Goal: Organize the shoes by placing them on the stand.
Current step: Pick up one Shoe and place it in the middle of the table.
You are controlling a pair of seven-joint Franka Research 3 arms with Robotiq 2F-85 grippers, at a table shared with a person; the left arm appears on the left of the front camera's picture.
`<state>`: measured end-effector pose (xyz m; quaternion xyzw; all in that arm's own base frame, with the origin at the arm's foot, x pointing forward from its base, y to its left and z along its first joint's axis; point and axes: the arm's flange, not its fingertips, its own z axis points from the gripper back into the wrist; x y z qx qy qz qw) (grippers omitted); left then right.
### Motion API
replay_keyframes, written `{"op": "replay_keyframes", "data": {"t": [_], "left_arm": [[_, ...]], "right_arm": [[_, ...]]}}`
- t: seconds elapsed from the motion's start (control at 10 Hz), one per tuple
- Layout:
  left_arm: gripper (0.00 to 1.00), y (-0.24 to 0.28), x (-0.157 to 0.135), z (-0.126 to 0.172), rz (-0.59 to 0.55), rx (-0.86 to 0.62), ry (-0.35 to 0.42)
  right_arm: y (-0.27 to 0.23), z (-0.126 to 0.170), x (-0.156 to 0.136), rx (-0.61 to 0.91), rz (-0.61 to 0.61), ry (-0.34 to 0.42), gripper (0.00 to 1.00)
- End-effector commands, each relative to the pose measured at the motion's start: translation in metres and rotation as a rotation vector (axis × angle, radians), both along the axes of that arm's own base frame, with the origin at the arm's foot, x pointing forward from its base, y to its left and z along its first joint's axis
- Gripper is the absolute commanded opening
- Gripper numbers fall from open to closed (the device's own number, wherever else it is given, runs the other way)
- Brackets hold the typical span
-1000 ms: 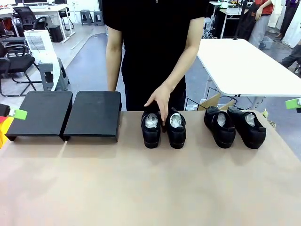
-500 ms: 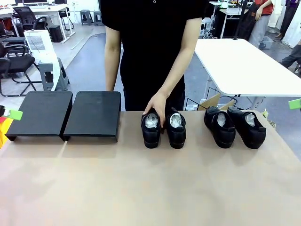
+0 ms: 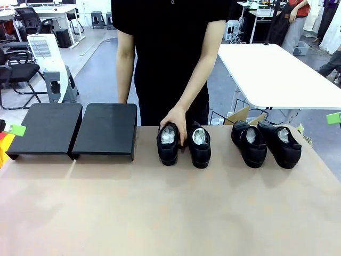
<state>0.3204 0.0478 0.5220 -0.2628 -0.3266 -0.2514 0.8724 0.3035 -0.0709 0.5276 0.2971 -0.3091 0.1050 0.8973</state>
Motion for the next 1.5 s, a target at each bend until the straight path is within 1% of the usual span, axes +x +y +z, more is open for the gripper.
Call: {"op": "replay_keyframes", "data": {"t": [0.0,0.1,0.2,0.3,0.4,0.5,0.6,0.7,0.8,0.9,1.0,1.2,1.3,1.4], "left_arm": [[1.0,0.001,0.001,0.0,-0.017,-0.01,-0.014],[1.0,0.001,0.001,0.0,-0.017,-0.01,-0.014],[1.0,0.001,0.001,0.0,-0.017,-0.01,-0.014],[1.0,0.001,0.001,0.0,-0.017,-0.01,-0.014],[1.0,0.001,0.001,0.0,-0.017,-0.01,-0.014],[1.0,0.001,0.001,0.0,-0.017,-0.01,-0.014],[1.0,0.001,0.001,0.0,-0.017,-0.01,-0.014],[1.0,0.001,0.001,0.0,-0.017,-0.01,-0.014],[1.0,0.001,0.001,0.0,-0.017,-0.01,-0.014],[1.0,0.001,0.001,0.0,-0.017,-0.01,-0.014],[1.0,0.001,0.001,0.0,-0.017,-0.01,-0.014],[1.0,0.001,0.001,0.0,-0.017,-0.01,-0.014],[1.0,0.001,0.001,0.0,-0.017,-0.01,-0.014],[1.0,0.001,0.001,0.0,-0.017,-0.01,-0.014]], "right_arm": [[0.012,0.011,-0.003,-0.074,0.001,0.007,1.0],[0.021,0.019,-0.004,-0.122,-0.001,0.011,1.0],[0.03,0.027,0.002,-0.178,-0.003,0.016,1.0],[0.041,0.033,0.016,-0.256,-0.02,0.03,1.0],[0.057,0.036,0.042,-0.323,-0.023,0.059,1.0],[0.076,0.038,0.062,-0.404,-0.044,0.069,1.0],[0.101,0.037,0.08,-0.517,-0.066,0.066,1.0],[0.123,0.025,0.103,-0.629,-0.108,0.096,1.0],[0.144,0.006,0.123,-0.709,-0.145,0.107,1.0],[0.155,-0.011,0.137,-0.737,-0.17,0.135,1.0],[0.159,-0.03,0.151,-0.742,-0.193,0.17,1.0],[0.16,-0.08,0.18,-0.747,-0.237,0.263,1.0],[0.165,-0.096,0.188,-0.724,-0.228,0.293,1.0],[0.17,-0.105,0.193,-0.706,-0.22,0.324,1.0]]}}
